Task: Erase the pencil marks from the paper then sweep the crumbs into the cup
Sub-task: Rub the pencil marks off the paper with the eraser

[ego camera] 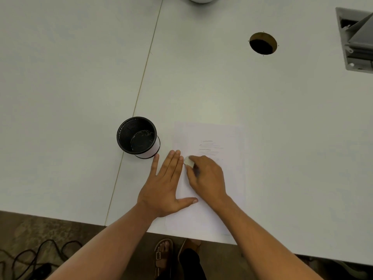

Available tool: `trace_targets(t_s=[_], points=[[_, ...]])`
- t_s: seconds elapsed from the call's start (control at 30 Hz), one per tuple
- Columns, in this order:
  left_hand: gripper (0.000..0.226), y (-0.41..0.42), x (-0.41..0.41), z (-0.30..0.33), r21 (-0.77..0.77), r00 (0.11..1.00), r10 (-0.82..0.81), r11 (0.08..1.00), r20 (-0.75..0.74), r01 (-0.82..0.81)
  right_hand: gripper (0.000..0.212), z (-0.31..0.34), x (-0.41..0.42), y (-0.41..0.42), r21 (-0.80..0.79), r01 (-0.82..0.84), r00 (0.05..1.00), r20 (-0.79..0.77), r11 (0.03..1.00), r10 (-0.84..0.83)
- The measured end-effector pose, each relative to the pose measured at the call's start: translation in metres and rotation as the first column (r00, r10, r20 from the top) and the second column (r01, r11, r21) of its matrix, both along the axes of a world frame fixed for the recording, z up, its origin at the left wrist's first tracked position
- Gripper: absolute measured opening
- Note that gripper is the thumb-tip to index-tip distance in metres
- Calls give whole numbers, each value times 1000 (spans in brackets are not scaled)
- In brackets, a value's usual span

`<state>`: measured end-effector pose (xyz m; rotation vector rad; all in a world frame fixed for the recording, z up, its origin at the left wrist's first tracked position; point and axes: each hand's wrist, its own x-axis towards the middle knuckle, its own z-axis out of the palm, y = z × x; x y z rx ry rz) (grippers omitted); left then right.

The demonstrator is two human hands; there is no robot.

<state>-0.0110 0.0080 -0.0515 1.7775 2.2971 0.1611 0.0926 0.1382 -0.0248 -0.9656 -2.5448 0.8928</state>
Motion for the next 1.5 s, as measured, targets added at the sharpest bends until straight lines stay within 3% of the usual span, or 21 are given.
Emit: trace_targets(t_s=[0.27, 0.53, 0.8, 1.0, 1.1, 1.2, 1.33, 1.5], points=[[115, 0, 0, 1, -24, 1000, -1, 1000, -15, 1, 17, 3, -40, 51, -14, 176, 984, -23, 984, -177], [113, -1, 0, -1, 13, 1000, -22, 1000, -7, 22, 22, 5, 27, -16, -48, -12, 1000, -1, 999, 12], [115, 1, 0, 2, -33, 1000, -9, 999, -25, 8, 16, 4, -7, 54, 29, 211, 977, 26, 977, -212], [112, 0, 0, 0, 18, 999, -30, 999, -18, 30, 23, 7, 36, -23, -36, 62, 998, 29, 997, -61], [112, 0, 0, 0, 18, 999, -29, 999, -26, 29, 23, 9, 48, -24, -46, 20, 998, 55, 999, -18], [115, 0, 1, 0, 1, 999, -21, 1000, -33, 21, 10, 6, 32, 14, 3, 155, 986, 66, 988, -154], [115, 0, 0, 1, -12, 999, -17, 1000, -33, 17, 13, 6, 18, 43, -2, 307, 951, 32, 952, -306], [114, 0, 0, 1, -2, 999, -27, 1000, -25, 27, 18, 11, 41, -14, -59, 130, 991, 22, 990, -129]])
